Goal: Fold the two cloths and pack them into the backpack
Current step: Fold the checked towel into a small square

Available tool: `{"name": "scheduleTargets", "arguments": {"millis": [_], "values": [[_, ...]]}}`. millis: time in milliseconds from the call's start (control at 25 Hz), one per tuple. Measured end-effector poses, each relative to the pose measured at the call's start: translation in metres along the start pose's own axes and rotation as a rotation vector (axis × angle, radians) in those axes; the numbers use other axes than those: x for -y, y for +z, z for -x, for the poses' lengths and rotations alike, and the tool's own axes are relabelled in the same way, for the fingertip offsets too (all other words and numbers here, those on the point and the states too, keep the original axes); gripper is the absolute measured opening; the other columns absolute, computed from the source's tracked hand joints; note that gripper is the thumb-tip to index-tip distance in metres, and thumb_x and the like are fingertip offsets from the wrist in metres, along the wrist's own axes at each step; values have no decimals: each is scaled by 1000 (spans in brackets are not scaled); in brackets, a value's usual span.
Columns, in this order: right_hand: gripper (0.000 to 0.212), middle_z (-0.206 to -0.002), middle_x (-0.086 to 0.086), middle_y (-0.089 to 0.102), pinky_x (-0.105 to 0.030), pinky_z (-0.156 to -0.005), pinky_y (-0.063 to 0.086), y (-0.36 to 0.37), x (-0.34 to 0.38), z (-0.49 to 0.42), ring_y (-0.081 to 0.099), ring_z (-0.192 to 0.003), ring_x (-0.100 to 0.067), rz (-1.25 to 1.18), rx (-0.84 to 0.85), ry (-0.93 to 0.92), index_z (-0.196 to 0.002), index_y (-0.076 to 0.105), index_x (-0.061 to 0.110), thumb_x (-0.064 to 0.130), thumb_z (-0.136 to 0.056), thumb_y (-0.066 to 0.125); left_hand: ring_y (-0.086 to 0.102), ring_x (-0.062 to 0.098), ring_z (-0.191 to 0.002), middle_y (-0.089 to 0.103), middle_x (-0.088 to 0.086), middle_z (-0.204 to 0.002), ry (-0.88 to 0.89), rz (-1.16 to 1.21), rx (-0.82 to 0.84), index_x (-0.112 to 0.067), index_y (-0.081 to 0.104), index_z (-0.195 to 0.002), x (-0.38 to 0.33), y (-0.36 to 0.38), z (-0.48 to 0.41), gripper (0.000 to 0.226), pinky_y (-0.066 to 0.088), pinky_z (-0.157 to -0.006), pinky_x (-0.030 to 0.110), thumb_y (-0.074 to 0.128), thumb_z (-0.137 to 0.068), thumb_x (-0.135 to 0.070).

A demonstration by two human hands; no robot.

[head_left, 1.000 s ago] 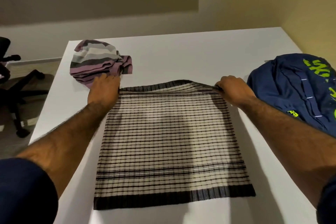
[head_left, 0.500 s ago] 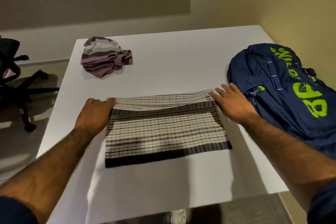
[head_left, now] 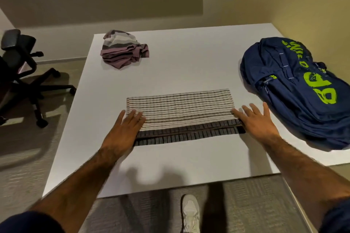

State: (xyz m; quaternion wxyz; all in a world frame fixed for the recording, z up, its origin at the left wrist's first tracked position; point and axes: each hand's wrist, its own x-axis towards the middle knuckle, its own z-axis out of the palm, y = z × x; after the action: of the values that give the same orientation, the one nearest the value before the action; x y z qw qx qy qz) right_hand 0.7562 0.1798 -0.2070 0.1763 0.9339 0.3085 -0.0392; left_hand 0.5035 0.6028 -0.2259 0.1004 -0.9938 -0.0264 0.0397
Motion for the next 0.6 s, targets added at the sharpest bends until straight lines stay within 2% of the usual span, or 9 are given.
{"name": "scheduleTargets", "arguments": {"millis": [80,160,240,280,360,480,600], "values": [[68,-167,-9,17,-67,-117,0,8,3,6,9,-154,-35,22,62,14,-160,3,37,21,-105,40,26,32,-153,33,9,-164,26,31,44,-16,37,-156,-8,8,13,72,-11,-124,48,65,-90,-14],[64,-167,-10,14,-68,-118,1,12,6,12,7,-155,-36,36,102,65,-160,8,36,21,-105,37,17,25,-156,24,1,-167,25,123,97,-23,30,-159,-11,12,21,56,-18,-122,42,37,-106,-38],[59,-167,-11,17,-69,-119,4,8,12,15,10,-154,-36,6,48,210,-160,19,28,20,-104,38,13,21,-157,22,-5,-167,-43,213,106,-27,32,-158,-13,5,21,62,-6,-126,45,14,-106,-54],[59,-166,-12,20,-68,-120,6,2,21,15,13,-154,-36,-47,-3,284,-159,24,23,18,-103,41,15,21,-156,25,-4,-167,-78,235,68,-27,37,-155,-16,-1,17,63,1,-127,45,10,-105,-54],[64,-166,-15,23,-62,-122,4,-13,56,5,16,-154,-35,-198,-101,291,-158,27,15,11,-97,46,18,23,-156,29,1,-166,-137,282,-36,-23,43,-152,-31,-9,0,55,8,-127,44,18,-108,-42],[75,-167,-14,20,-52,-124,0,-38,144,-23,13,-155,-33,-414,-195,56,-160,23,12,1,-90,49,14,26,-156,22,4,-168,-179,395,-106,-19,38,-156,-70,-18,-49,47,9,-127,45,35,-109,-23],[68,-169,-11,12,-48,-125,-1,-45,213,-53,5,-156,-30,-562,-172,-106,-161,19,12,11,-98,44,3,25,-158,10,1,-170,-209,462,-49,-23,22,-162,-103,-11,-93,53,5,-128,45,32,-110,-25]]}}
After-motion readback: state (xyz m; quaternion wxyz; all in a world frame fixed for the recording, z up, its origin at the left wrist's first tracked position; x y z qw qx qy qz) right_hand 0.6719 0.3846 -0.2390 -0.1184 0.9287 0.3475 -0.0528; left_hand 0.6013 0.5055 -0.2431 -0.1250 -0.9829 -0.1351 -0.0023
